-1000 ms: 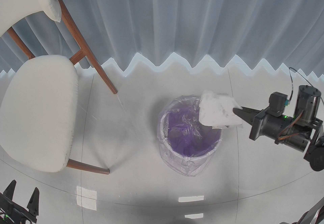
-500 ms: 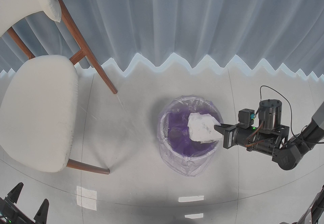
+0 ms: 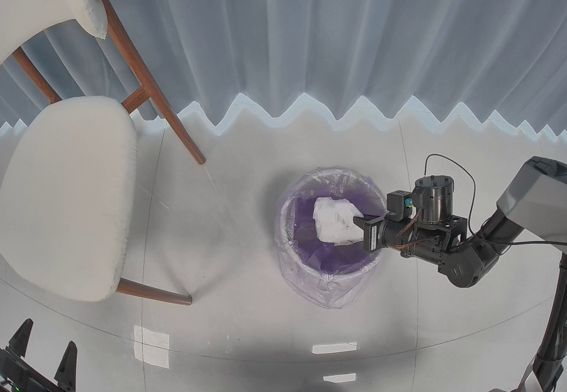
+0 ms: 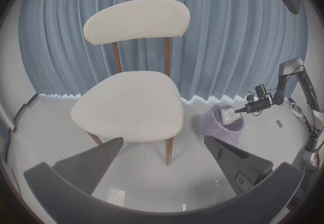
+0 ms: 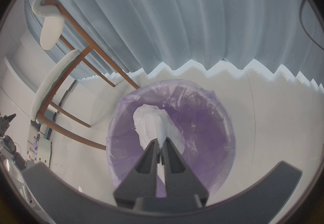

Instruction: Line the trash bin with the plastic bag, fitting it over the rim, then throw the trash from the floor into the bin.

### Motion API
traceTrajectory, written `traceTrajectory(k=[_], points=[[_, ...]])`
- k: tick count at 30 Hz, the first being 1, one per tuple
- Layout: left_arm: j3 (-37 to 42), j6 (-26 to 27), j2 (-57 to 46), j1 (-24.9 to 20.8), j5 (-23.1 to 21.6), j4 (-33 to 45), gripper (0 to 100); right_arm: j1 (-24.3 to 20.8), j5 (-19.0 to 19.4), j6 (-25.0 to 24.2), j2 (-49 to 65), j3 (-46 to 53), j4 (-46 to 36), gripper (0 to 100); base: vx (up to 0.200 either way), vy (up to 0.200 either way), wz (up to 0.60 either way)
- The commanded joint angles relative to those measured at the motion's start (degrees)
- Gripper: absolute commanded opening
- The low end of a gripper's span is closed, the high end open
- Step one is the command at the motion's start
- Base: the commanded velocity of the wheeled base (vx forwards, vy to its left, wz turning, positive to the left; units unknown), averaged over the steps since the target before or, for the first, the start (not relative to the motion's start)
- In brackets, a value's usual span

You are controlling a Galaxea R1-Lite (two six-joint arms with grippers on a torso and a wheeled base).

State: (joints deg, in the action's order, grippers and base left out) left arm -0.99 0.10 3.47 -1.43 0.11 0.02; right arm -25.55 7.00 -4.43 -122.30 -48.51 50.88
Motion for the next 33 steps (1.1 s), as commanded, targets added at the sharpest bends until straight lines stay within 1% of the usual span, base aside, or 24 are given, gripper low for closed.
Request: traceTrajectory(k=[1, 5, 9, 13, 15, 17, 20, 21, 22, 24, 25, 27, 28, 30, 31, 33], points=[[0.99, -0.01, -0.75, 0.28, 0.07, -0.02, 100, -0.11, 0.03, -0.15, -2.33, -0.19, 0.09, 100, 0.0, 0.0, 0.0], [0.99, -0.1, -3.47, 1.25, 0.07, -0.11, 100, -0.11, -0.14, -0.23, -1.89, -0.71, 0.36, 100, 0.0, 0.0, 0.0], [0.99, -0.1, -3.47, 1.34, 0.07, -0.11, 100, -0.11, -2.25, -0.5, 1.71, -0.89, 0.36, 100, 0.0, 0.0, 0.0], [0.99, -0.19, -3.47, 1.34, 0.07, -0.11, 100, 0.5, -3.83, -0.94, 10.15, 0.25, 0.27, 100, 0.0, 0.0, 0.0], [0.99, -0.19, -3.47, 1.34, 0.07, -0.2, 100, 1.29, -5.59, -1.82, 17.62, 3.68, 0.18, 100, 0.0, 0.0, 0.0], [0.99, -0.19, -3.47, 1.34, 0.07, -0.2, 100, 3.05, -6.47, -2.78, 25.53, 8.52, 0.09, 100, 0.0, 0.0, 0.0], [0.99, -0.19, -3.47, 1.34, 0.07, -0.2, 100, 9.29, -6.29, -2.61, 39.15, 17.92, -0.08, 100, 0.0, 0.0, 0.0], [0.99, -0.19, -3.47, 1.34, 0.07, -0.2, 100, 9.29, -6.29, -2.61, 39.15, 17.92, -0.08, 100, 0.0, 0.0, 0.0], [0.99, -0.19, -3.47, 1.34, -0.02, -0.2, 100, 14.48, -6.03, -2.52, 49.0, 25.65, 0.36, 100, 0.0, 0.0, 0.0], [0.99, -0.19, -3.47, 1.34, -0.02, -0.2, 100, 18.52, -5.94, -2.61, 58.31, 33.21, 0.88, 100, 0.0, 0.0, 0.0], [0.99, -0.19, -3.47, 1.34, -0.02, -0.2, 100, 19.4, -5.85, -2.69, 63.23, 36.38, 1.24, 100, 0.0, 0.0, 0.0], [0.99, -0.19, -3.47, 1.34, -0.02, -0.2, 100, 19.75, -5.77, -2.43, 74.22, 41.65, -0.26, 100, 0.0, 0.0, 0.0], [0.99, -0.19, -3.47, 1.34, 0.07, -0.29, 100, 19.75, -5.77, -1.55, 79.32, 44.29, -2.37, 100, 0.0, 0.0, 0.0], [0.99, -0.19, -3.47, 1.34, 0.07, -0.29, 100, 20.1, -6.03, 2.76, 88.63, 48.51, -9.05, 100, 0.0, 0.0, 0.0], [0.99, -0.19, -3.47, 1.34, 0.07, -0.29, 100, 20.1, -6.56, 4.6, 94.79, 48.51, -15.73, 100, 0.0, 0.0, 0.0], [0.99, -0.19, -3.47, 1.34, 0.07, -0.29, 100, 20.28, -8.32, 6.27, 108.5, 48.51, -33.48, 100, 0.0, 0.0, 0.0]])
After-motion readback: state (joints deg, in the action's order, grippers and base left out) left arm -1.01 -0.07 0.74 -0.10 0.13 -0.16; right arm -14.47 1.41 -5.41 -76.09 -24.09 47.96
